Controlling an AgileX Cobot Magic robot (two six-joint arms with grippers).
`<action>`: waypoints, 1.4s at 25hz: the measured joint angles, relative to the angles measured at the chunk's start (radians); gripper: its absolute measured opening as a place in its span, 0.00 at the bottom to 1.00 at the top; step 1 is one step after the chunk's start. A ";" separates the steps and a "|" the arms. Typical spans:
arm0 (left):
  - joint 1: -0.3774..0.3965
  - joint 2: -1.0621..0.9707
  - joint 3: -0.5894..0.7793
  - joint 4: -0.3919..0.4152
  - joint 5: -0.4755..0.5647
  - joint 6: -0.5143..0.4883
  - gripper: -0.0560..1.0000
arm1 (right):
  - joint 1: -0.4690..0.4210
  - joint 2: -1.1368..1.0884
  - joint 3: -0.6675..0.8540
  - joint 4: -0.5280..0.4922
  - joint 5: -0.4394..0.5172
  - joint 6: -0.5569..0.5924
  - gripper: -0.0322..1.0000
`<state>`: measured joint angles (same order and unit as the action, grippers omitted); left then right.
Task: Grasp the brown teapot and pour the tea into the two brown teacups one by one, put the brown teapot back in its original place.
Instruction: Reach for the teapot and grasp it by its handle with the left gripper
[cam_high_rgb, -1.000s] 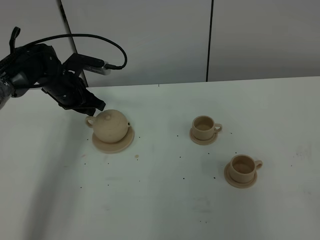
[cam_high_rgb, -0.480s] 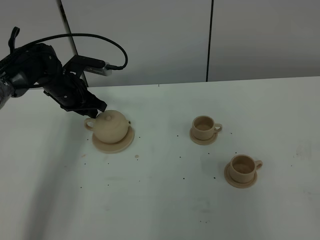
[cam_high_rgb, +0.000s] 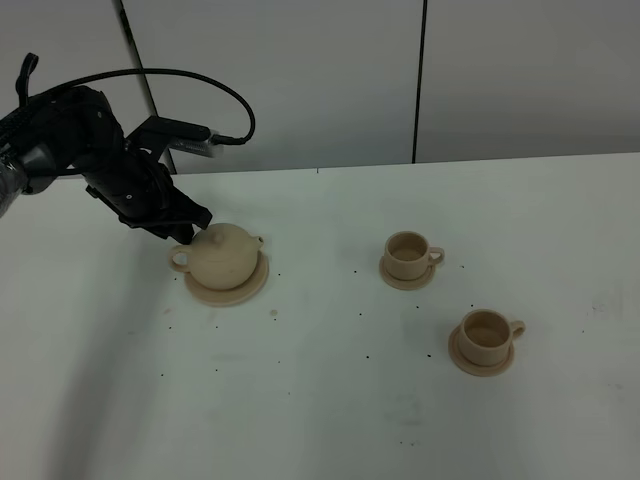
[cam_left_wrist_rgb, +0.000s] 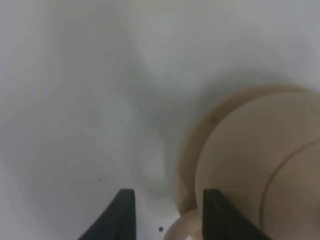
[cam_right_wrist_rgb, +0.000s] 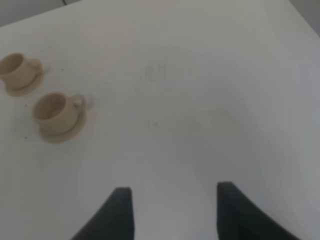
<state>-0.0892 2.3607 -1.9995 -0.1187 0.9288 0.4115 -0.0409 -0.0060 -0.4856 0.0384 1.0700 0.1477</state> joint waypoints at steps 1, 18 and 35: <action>0.000 0.000 0.000 0.000 0.004 0.000 0.42 | 0.000 0.000 0.000 0.000 0.000 0.000 0.40; 0.000 -0.004 0.000 0.004 0.038 0.000 0.42 | 0.000 0.000 0.000 0.000 0.000 0.000 0.40; 0.008 -0.157 0.000 -0.028 0.228 0.299 0.42 | 0.000 0.000 0.000 0.000 0.000 0.000 0.40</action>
<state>-0.0811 2.2033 -1.9995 -0.1471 1.1568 0.7103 -0.0409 -0.0060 -0.4856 0.0384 1.0700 0.1477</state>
